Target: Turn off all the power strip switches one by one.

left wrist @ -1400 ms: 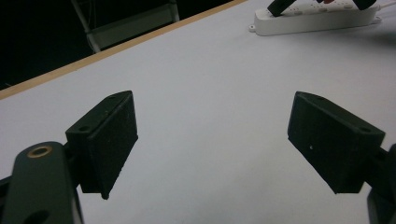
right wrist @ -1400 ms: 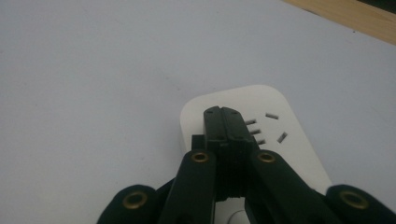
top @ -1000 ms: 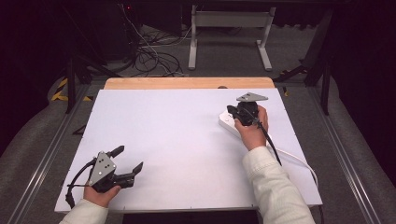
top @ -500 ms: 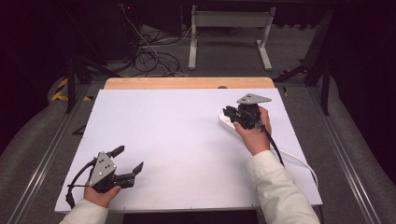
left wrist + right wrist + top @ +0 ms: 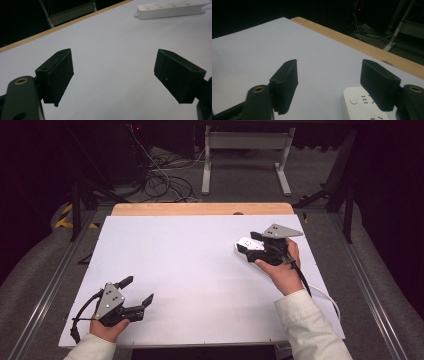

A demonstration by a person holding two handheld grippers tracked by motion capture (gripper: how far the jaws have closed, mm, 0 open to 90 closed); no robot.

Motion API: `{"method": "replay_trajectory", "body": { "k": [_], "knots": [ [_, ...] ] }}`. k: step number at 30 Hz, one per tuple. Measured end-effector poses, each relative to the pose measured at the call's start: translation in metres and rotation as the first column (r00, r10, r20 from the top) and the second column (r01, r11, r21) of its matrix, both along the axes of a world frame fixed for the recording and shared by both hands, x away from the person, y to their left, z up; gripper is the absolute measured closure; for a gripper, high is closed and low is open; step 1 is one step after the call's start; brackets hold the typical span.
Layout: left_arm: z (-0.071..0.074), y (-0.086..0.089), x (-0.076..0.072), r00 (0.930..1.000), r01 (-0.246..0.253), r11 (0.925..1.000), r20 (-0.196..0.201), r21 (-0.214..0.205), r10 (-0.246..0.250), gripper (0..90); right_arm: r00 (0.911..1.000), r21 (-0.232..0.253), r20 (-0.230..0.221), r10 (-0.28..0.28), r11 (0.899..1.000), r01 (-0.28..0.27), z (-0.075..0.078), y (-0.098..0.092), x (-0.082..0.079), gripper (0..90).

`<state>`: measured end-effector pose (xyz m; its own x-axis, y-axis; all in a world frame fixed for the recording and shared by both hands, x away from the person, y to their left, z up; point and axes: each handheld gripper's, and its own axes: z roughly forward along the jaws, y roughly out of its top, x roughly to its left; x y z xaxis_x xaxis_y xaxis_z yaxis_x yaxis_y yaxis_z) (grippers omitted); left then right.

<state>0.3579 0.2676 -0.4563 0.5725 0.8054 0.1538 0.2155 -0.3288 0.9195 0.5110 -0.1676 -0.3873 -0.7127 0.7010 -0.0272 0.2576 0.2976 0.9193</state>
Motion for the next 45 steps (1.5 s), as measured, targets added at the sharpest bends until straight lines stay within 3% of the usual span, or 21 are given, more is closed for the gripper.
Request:
{"method": "replay_trajectory", "body": {
  "k": [3, 10, 24, 30, 38, 43, 45],
  "knots": [
    [0.000, 0.000, -0.001, 1.0000, 0.000, 1.0000, -0.003, -0.006, 0.000, 16.7, 0.9998, 0.021, 0.015, 0.017, 1.000, -0.017, 0.001, -0.006, -0.012, 23.1],
    [0.000, -0.001, -0.001, 1.0000, 0.000, 0.9999, -0.003, -0.010, 0.000, 16.7, 0.9980, 0.053, 0.002, 0.063, 0.997, -0.063, -0.004, -0.026, -0.038, 13.5],
    [0.000, -0.001, -0.001, 1.0000, 0.000, 1.0000, -0.002, -0.008, 0.000, 16.6, 0.9938, 0.087, -0.002, 0.111, 0.990, -0.111, -0.036, -0.063, -0.074, 8.9],
    [0.000, -0.001, -0.002, 1.0000, 0.002, 1.0000, 0.000, -0.006, -0.002, 16.6, 0.9898, 0.047, -0.023, 0.140, 0.989, -0.139, -0.060, -0.073, -0.084, 7.1],
    [0.000, -0.002, -0.001, 0.9999, 0.010, 0.9999, 0.002, 0.005, -0.010, 16.5, 0.9910, 0.021, -0.071, 0.113, 0.993, -0.112, -0.092, -0.082, -0.093, 7.6],
    [-0.001, -0.002, -0.001, 0.9998, 0.019, 0.9997, 0.001, 0.013, -0.019, 16.2, 0.9902, -0.009, -0.093, 0.105, 0.994, -0.106, -0.100, -0.083, -0.097, 7.0],
    [-0.003, -0.003, 0.000, 0.9984, 0.050, 0.9988, -0.028, -0.004, -0.050, 15.3, 0.9904, -0.013, -0.090, 0.105, 0.994, -0.107, -0.100, -0.083, -0.097, 6.3]
  ]
}}
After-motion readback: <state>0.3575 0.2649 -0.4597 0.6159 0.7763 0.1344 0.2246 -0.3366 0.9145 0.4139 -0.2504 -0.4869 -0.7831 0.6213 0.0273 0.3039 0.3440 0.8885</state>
